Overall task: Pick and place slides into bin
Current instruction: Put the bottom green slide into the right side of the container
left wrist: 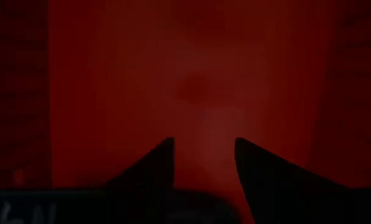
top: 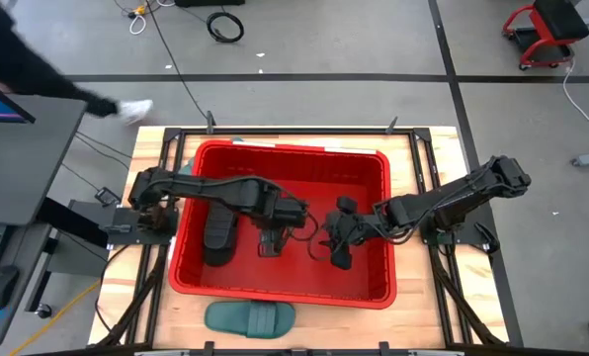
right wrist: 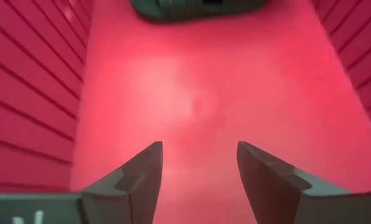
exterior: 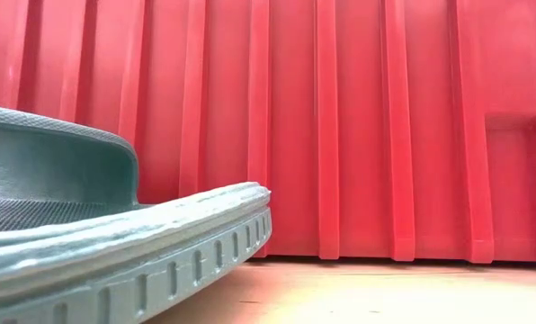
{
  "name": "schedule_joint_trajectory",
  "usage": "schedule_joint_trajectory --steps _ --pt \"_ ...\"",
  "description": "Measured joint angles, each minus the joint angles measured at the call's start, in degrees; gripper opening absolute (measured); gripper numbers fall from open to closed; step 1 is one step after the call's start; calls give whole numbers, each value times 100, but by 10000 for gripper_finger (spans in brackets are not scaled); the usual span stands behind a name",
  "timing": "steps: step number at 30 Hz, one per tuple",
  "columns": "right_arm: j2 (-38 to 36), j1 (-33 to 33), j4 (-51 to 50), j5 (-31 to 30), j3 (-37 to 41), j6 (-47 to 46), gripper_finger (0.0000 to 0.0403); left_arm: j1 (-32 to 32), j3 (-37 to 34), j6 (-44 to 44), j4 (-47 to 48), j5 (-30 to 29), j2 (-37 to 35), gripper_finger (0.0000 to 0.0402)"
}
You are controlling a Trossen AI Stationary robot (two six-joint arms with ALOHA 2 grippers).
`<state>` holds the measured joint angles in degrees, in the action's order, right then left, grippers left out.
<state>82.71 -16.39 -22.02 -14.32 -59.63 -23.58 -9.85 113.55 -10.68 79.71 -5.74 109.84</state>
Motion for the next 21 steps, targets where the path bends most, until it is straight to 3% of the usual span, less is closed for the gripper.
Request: schedule_joint_trajectory --steps 5,11,16,21 --pt "-48 -301 -125 -460 -768 -59 208 -351 875 -351 -19 -54 0 173" --pt "-47 -798 -387 -1582 -2223 -314 192 -903 1629 -638 -59 -139 -160 173" --pt "294 -1437 -686 -2296 -3232 -371 178 -1849 1736 -1274 -175 -1084 -612 173" --pt "1037 -2009 -775 -2413 -4024 -468 169 -3139 1734 -1917 -185 -1935 -842 174"
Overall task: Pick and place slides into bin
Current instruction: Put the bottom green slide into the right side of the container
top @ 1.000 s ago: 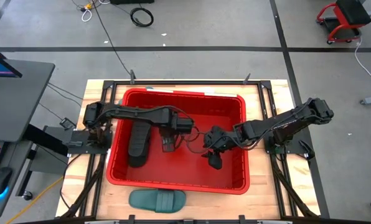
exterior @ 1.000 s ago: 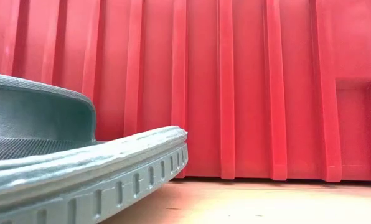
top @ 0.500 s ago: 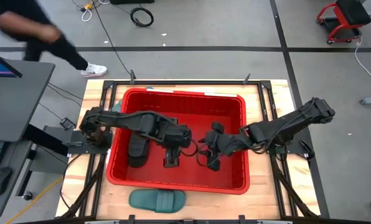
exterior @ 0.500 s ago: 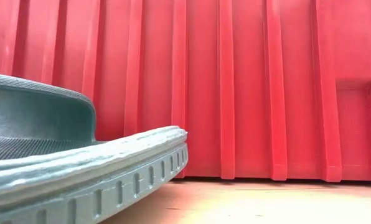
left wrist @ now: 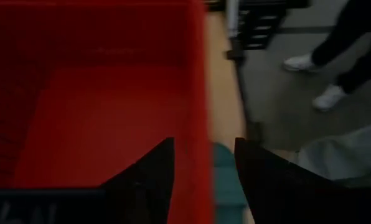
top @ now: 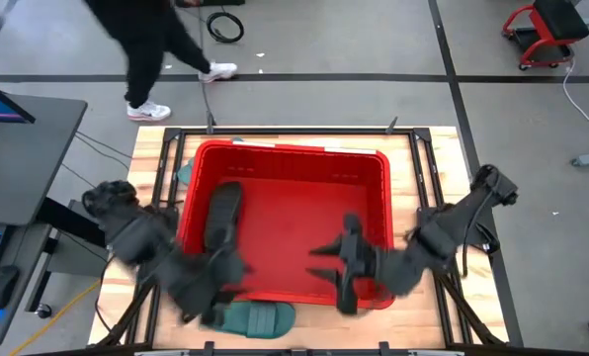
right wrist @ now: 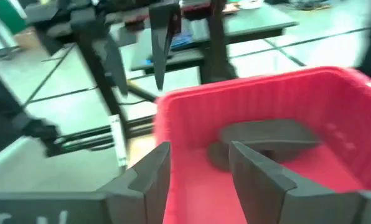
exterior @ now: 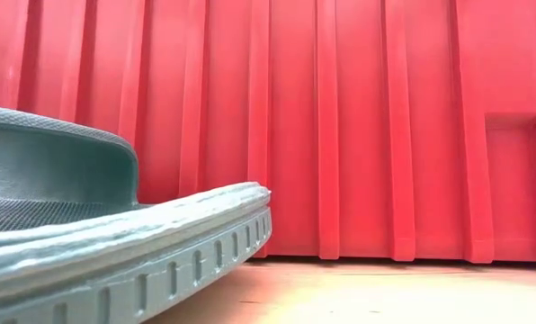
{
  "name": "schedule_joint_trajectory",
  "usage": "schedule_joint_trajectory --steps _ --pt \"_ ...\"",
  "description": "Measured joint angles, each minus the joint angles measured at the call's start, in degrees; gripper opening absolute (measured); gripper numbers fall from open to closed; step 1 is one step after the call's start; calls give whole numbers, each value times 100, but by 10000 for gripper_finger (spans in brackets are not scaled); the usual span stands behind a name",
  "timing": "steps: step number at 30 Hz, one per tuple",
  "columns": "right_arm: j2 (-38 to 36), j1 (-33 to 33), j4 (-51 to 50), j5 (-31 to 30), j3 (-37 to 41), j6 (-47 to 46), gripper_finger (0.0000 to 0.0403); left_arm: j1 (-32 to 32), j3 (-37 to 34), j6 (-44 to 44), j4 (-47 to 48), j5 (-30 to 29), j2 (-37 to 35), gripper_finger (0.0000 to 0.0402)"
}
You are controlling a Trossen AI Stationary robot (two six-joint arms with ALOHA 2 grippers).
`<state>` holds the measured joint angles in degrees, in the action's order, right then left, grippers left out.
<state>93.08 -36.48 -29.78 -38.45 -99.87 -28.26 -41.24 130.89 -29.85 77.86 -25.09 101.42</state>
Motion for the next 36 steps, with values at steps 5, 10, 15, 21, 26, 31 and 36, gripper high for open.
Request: schedule_joint_trajectory --steps 5,10,15,21,26,31,36 --pt "795 -407 -92 1 -911 -280 167 -1110 -1 -614 -4 -175 -18 176" --pt "1643 -641 -62 73 -1954 -666 167 -1979 -5 -1577 -18 -208 71 170" --pt "2461 -751 -82 445 -2692 -734 167 -2745 -4 -2291 -9 -402 395 165" --pt "2909 -799 -635 1036 -2805 -1408 167 -3215 -7 -3109 109 -457 930 161" --pt "3025 -794 -1631 1621 -2778 -2315 167 -3376 -9 -3825 638 -379 1323 164" --pt "3005 -756 -2399 1787 -2778 -2570 167 -3521 -9 -4733 1178 -647 1623 161" --pt "2970 -714 -2793 1802 -2778 -2673 167 -3601 -9 -4951 1209 -1186 1762 166"
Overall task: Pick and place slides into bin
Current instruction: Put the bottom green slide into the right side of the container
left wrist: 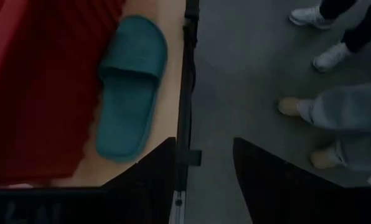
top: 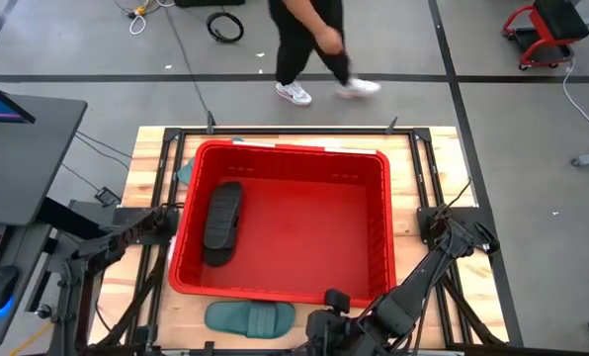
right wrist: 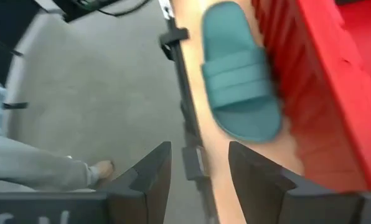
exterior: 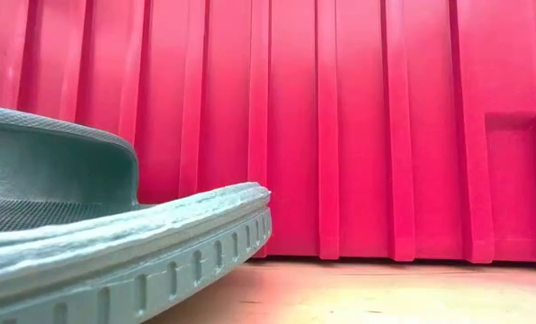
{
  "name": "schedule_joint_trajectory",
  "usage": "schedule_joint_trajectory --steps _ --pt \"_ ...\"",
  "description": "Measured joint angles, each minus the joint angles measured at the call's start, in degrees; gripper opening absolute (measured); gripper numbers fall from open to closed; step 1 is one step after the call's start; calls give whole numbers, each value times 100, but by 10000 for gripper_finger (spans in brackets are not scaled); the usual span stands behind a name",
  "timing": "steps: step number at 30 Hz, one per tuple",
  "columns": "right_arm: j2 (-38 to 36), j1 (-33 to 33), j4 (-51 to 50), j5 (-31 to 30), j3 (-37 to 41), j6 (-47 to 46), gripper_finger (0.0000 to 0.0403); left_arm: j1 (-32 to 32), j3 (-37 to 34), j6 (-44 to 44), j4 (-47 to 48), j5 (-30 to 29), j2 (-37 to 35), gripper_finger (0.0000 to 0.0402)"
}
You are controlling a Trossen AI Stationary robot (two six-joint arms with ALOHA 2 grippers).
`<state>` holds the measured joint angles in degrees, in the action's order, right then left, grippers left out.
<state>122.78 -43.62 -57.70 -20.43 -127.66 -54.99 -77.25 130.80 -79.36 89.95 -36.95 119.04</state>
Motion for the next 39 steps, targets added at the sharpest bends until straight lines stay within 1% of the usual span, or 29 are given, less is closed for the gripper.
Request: schedule_joint_trajectory --steps 2,3,5,6,8,11,15,19,22,27,30,34,37,39 --pt "0 2 -253 1 0 -190 167 22 0 -86 3 -137 -12 166" --pt "0 1 -394 -1 0 -282 167 25 0 -85 4 -303 -21 166" --pt "0 0 -649 -6 0 -465 167 27 0 55 4 -606 -24 167" --pt "0 0 -774 -4 0 -531 167 43 0 120 6 -659 -22 167" --pt "0 -11 -939 -7 0 -618 167 134 -105 191 2 -581 -43 167" --pt "0 -22 -1023 -4 0 -651 167 320 -467 179 9 -246 -63 167" --pt "0 -22 -1014 -8 0 -650 167 518 -966 117 4 -238 -63 167" --pt "0 -22 -1052 -9 0 -646 167 653 -1300 25 8 -247 -68 166" --pt "0 -22 -1310 -7 0 -648 167 752 -1679 107 2 22 -159 165" --pt "0 -22 -1440 -1 0 -657 167 931 -2746 17 -66 73 -891 165" --pt "0 -22 -1624 4 0 -714 167 1092 -3446 87 -480 67 -1429 165" --pt "0 -28 -2211 97 0 -1076 167 1329 -4109 602 -1259 77 -2033 164" --pt "0 -83 -2600 223 0 -1328 167 1622 -4312 1143 -1697 145 -2231 162" --pt "0 -142 -2827 231 0 -1475 167 1864 -4349 1598 -1912 137 -2241 158"
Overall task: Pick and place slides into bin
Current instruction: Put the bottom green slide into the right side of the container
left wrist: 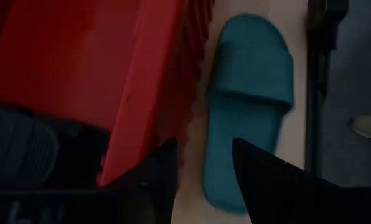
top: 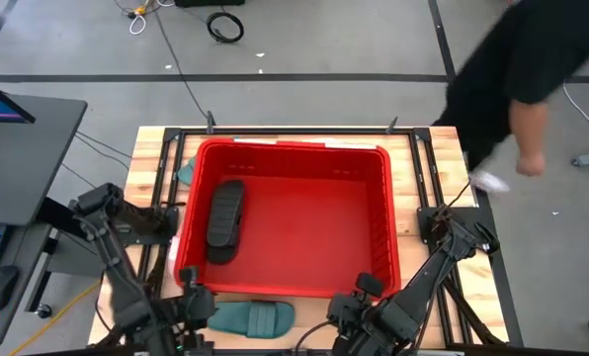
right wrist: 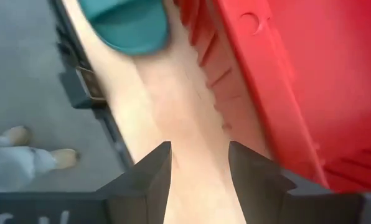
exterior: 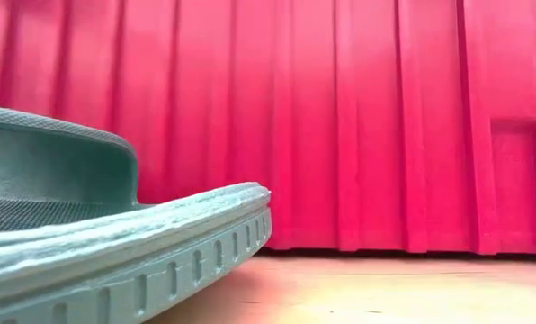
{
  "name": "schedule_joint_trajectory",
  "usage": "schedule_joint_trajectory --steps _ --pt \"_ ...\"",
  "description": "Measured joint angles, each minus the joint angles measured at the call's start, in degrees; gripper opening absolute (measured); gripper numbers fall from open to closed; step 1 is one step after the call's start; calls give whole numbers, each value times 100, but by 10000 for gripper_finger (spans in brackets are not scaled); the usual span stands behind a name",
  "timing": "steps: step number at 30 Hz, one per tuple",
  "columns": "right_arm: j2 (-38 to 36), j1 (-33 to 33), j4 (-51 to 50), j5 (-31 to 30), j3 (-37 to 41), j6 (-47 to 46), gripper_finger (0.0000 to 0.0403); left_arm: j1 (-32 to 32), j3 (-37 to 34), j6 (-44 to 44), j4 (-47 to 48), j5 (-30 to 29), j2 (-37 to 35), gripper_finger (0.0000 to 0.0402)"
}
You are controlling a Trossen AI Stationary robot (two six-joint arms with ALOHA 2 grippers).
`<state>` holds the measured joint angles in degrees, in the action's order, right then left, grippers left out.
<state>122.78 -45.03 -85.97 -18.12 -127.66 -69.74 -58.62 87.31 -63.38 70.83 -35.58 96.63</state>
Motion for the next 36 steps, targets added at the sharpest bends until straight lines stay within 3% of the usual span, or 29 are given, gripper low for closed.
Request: schedule_joint_trajectory --steps 7,15,19,24,30,36 --pt "-101 -309 -376 -8 2 -576 167 571 142 1389 -1268 314 28 144" --pt "-405 -740 -390 -825 2 -1455 167 -278 805 1710 -2141 691 23 133" --pt "-420 -873 -327 -1160 2 -1466 167 -944 579 617 -2292 578 23 135" --pt "-426 -881 -288 -1512 2 -1464 167 -1630 -207 -1021 -3254 351 45 131" --pt "-426 -822 -152 -1591 2 -1304 167 -1878 -1405 -2376 -5103 310 157 130" --pt "-426 -895 -142 -1573 2 -861 167 -1993 -1384 -3393 -5719 426 799 115"
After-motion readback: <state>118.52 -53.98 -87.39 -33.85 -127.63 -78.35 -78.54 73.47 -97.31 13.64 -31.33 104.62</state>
